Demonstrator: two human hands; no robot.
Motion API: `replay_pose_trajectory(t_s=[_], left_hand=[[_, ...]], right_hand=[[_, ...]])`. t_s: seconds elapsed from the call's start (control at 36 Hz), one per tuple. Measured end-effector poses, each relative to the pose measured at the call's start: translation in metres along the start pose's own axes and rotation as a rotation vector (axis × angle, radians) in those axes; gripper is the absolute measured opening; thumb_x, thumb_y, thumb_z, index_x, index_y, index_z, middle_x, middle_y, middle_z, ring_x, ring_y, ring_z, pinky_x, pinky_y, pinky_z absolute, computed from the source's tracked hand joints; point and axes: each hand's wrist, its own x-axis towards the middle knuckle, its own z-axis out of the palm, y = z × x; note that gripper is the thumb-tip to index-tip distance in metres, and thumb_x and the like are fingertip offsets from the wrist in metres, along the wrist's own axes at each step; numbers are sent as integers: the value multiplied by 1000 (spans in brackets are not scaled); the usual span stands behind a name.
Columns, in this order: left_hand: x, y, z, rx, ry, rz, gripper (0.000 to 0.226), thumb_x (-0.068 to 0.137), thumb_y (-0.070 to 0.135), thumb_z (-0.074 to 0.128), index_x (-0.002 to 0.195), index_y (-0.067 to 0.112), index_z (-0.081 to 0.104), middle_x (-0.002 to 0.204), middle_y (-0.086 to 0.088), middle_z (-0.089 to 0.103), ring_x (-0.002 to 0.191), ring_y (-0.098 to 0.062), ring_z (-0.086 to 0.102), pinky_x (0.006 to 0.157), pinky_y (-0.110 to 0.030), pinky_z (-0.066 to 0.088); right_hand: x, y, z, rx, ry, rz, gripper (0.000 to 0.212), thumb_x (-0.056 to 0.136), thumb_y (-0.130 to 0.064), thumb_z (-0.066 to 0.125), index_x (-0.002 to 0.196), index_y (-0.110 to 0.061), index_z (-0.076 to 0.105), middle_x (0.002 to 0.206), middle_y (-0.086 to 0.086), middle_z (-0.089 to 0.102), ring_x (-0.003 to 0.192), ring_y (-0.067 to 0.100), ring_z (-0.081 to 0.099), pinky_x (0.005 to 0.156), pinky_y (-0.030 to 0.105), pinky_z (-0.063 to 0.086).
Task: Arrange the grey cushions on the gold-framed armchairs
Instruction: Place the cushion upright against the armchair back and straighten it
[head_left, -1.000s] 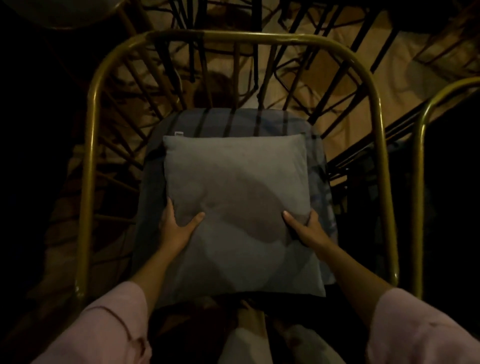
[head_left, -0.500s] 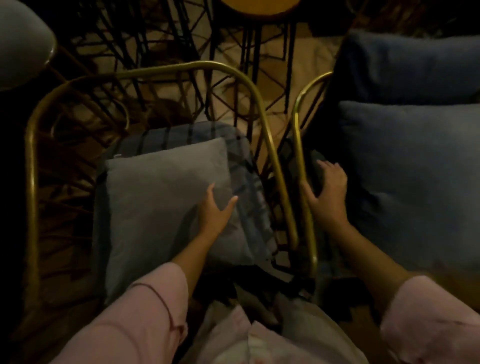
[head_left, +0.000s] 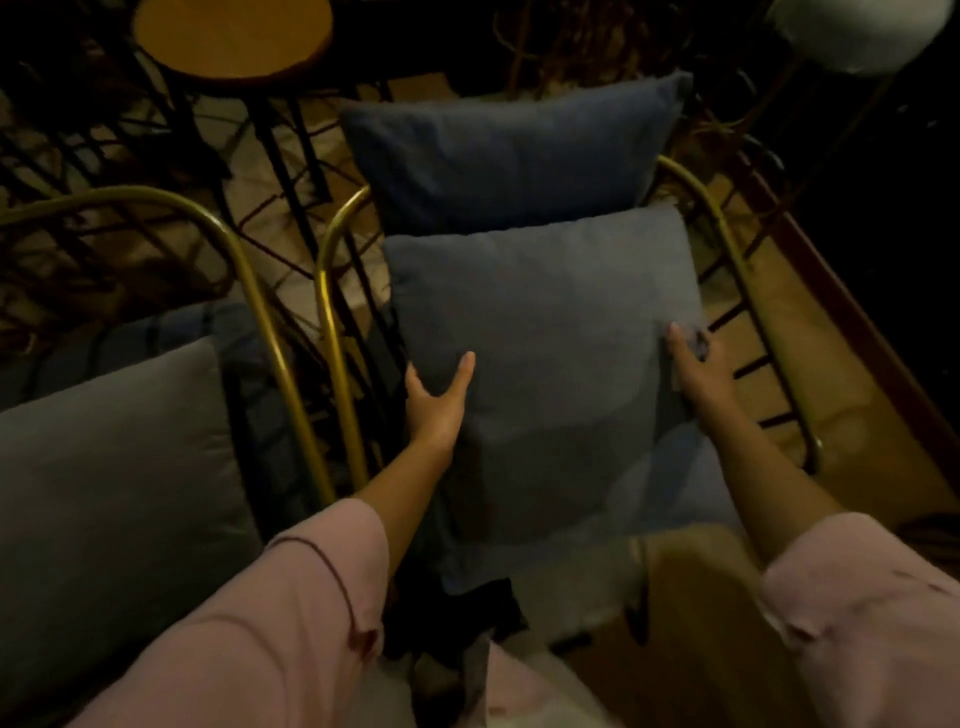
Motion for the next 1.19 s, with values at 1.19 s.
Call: replay_pose_trajectory(t_s=[1.19], left_hand=[[54, 135, -497, -281, 735, 289, 111, 61, 98, 39, 147, 28, 43, 155, -2, 44, 143, -24, 40, 121, -47, 29]], right_hand=[[-185, -316, 327, 306, -813, -286, 104, 53, -80, 75, 136, -22, 55, 126, -2, 68, 114, 19, 66, 101, 45, 52]])
